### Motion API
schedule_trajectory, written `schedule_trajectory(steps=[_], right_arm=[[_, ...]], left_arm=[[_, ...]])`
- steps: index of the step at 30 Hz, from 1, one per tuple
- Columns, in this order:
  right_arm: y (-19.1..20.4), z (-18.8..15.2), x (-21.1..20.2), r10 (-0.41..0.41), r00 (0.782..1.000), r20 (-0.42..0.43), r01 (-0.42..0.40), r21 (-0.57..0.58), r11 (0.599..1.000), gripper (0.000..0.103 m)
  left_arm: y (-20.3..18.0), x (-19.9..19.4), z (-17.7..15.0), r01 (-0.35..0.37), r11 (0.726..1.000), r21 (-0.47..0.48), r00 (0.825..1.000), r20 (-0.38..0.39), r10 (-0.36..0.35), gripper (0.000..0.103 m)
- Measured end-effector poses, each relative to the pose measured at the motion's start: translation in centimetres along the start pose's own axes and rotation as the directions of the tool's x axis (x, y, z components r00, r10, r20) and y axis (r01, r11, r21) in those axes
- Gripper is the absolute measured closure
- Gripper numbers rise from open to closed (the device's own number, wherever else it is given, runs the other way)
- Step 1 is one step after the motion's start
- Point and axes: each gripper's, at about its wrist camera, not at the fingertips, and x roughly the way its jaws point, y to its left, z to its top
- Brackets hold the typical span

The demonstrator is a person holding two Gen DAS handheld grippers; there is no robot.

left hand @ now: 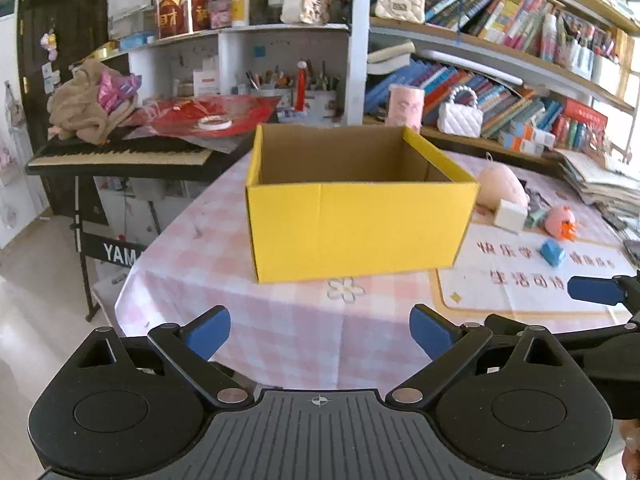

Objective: Organize objects
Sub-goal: 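Withdraw both grippers from the box back toward the remaining objects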

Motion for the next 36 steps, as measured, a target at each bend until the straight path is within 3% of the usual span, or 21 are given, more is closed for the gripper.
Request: schedule_trajectory(steps=[10,21,31,36], right_arm=[[-3.0,-2.6,-2.0,-0.116,0.992,-0.046,0.121,0.11,0.987,0.011],[-7.3,-4.5,-3.4,-0.24,0.967,-0.09,0.254,0.222,0.941,0.007],[-11.3,-5.5,-3.4,-0.295,0.945,-0.138,0.323,0.281,0.903,0.006],[-13.0,-5.5,-2.5,-0.293,0.943,-0.157,0.327,0.284,0.901,0.005]], left_arm=[[-2.8,0.0,-0.4,0.073,0.995,0.067,0.997,-0.034,-0.071,0.005],[-7.0,0.7,0.1,0.178,0.972,0.153,0.984,-0.053,-0.172,0.005],[-11.1,2.1,0.5,0.247,0.947,0.205,0.968,-0.087,-0.234,0.005],[-12.3,3.3,1.2,0.249,0.949,0.194,0.967,-0.095,-0.235,0.005]])
